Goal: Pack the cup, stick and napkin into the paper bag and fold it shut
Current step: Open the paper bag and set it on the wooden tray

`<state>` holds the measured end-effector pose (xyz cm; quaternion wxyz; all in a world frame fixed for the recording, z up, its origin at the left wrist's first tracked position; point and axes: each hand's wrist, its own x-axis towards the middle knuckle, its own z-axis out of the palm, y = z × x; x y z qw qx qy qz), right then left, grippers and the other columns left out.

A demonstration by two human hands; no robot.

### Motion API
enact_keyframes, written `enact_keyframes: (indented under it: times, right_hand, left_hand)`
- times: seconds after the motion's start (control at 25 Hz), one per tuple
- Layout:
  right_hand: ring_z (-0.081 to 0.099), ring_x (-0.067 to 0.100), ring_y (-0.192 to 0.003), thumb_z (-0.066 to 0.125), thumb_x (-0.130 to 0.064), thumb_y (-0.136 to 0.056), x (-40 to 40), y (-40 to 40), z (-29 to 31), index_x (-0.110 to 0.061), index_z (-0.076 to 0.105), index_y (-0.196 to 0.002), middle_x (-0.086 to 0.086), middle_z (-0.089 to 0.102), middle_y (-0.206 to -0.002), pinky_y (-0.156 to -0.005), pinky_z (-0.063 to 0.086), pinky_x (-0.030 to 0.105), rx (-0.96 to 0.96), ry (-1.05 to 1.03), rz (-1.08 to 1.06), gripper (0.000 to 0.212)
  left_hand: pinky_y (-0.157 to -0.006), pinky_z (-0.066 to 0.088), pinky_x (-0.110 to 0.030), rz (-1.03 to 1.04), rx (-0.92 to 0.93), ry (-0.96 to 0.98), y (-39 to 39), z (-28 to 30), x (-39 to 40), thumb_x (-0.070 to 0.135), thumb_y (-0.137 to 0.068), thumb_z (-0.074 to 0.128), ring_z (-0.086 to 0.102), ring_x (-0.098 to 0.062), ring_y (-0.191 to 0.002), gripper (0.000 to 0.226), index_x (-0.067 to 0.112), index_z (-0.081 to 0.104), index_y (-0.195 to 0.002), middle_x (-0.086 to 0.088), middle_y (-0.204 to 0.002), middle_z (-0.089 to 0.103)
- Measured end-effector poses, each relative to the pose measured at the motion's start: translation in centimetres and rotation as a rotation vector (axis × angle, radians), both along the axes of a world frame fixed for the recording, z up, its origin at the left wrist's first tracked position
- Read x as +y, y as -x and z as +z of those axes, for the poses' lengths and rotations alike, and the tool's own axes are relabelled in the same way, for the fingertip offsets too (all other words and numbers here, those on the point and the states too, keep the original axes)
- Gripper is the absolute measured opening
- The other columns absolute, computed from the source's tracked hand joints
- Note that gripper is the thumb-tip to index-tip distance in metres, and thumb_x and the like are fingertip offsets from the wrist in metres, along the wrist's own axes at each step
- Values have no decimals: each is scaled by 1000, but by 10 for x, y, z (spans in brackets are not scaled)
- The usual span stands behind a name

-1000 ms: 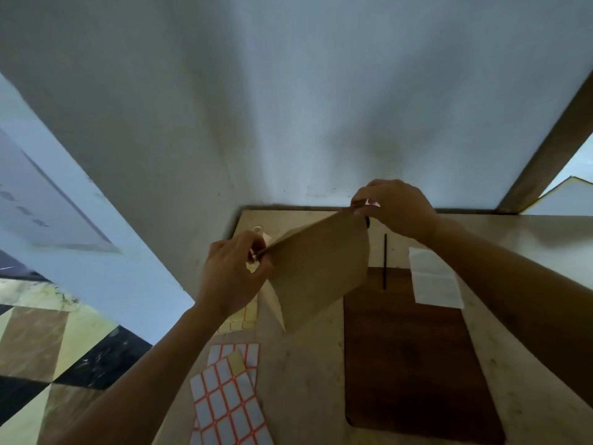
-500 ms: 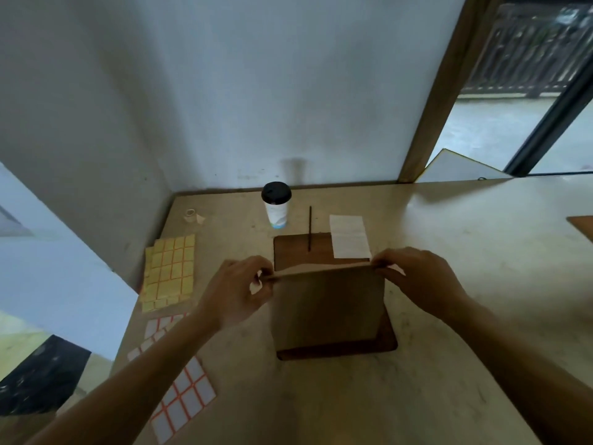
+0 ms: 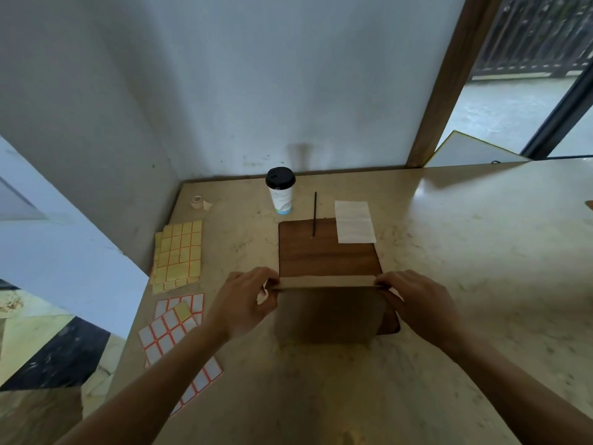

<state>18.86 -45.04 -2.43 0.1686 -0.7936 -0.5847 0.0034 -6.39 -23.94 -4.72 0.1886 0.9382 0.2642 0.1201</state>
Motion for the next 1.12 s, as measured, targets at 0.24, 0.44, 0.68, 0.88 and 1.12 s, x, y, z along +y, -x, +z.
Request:
enact_keyframes:
  times: [0.24, 0.44, 0.68, 0.88, 1.12]
  right_hand:
    - [56, 11, -105, 44, -50, -92, 9, -3, 10, -31, 55, -126, -11, 60, -119, -82, 49, 26, 161, 146, -21, 41]
    - [47, 11, -116, 35, -53, -93, 31, -7, 21, -33, 54, -129, -8, 55, -128, -96, 43, 30, 243, 255, -1, 45]
    - [46, 7, -107, 47, -57, -87, 33, -9, 24, -34, 55, -126, -9, 50, -122, -91, 44, 24, 265, 294, 34, 46]
    - [48, 7, -101, 60, -53, -81, 32, -8, 27, -31, 59, -115, -11, 52, -115, -83, 47, 21, 235, 178, 53, 40]
    - [48, 17, -92, 71, -42, -73, 20, 6, 36, -25, 63, -90, -4, 65, -95, -72, 49, 33, -237, -50, 213, 25]
  left_hand:
    - [-83, 49, -30, -26, 36, 51, -6, 1, 5, 55, -88, 42, 54, -3, -90, 48, 29, 52, -127, 14, -108, 60]
    - [-82, 48, -25, -26, 73, 133, -17, 9, 12, 65, -88, 34, 50, -5, -94, 55, 31, 54, -127, 11, -112, 57]
    - [-87, 44, -23, -43, 37, 237, -18, 20, 11, 42, -90, 59, 48, -10, -105, 37, 30, 56, -125, 7, -119, 56]
    - [-93, 40, -25, -123, 108, 307, -29, 31, 15, 37, -90, 61, 41, -9, -112, 39, 35, 54, -128, 8, -126, 48]
    - [-97, 41, -44, -217, -102, -264, -18, 36, 0, 37, -79, 61, 45, -14, -110, 21, 31, 61, -99, 5, -112, 57]
